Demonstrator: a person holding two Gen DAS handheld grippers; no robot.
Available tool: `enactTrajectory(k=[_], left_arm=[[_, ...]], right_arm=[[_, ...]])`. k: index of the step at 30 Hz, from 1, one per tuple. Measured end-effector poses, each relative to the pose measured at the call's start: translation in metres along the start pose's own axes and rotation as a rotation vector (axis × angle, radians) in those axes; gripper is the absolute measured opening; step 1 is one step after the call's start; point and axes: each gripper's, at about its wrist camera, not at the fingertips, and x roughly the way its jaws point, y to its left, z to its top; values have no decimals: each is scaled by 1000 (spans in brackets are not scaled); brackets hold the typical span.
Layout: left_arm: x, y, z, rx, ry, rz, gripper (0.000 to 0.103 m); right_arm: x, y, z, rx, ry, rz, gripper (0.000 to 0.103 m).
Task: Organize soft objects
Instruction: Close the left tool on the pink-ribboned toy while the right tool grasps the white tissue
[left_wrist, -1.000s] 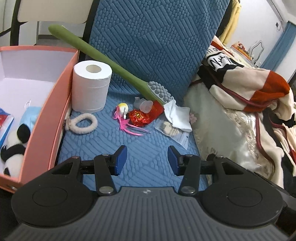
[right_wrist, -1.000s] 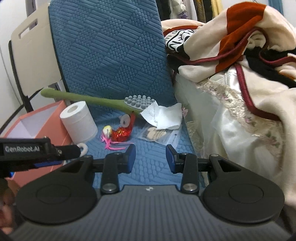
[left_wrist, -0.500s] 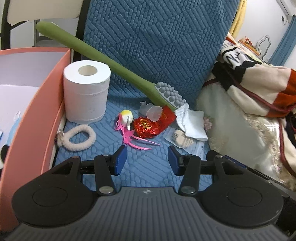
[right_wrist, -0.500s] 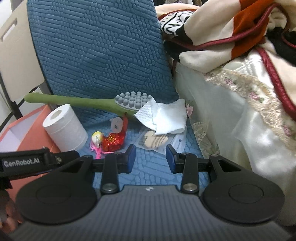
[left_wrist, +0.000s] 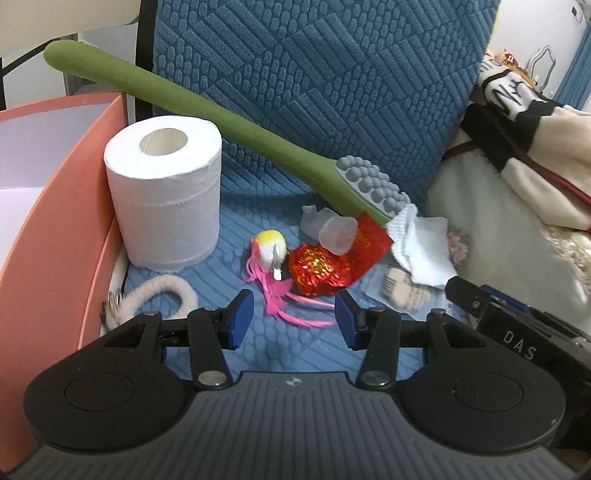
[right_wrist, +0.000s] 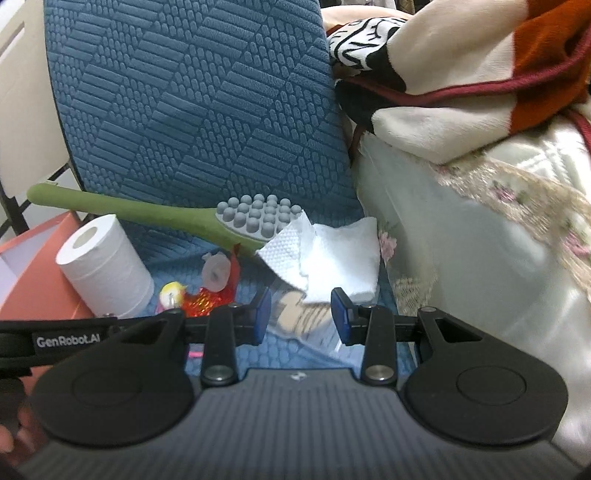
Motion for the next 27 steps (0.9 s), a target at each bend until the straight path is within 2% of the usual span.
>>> enactTrajectory(k=[8,15,18,22,25,27], left_arm=[[24,12,14,4,-15,60,54],[41,29,23,-63,-11,43,54],[48,28,22,-60,-11,23,54],[64,28,22,-68,17,4,54],[74,27,23,-63,20,-3,54],[80,27,23,-61,21,2,54]], right_arm=[[27,2,4,-16,18,-10,39],[49,-3,12,-10,25,-76,39],[61,-6,15,-12,41,-127,39],[69,-11,16,14,69,-147,40],[73,-11,16,4,74,-161,61],[78,-12,15,0,92,-172,61]])
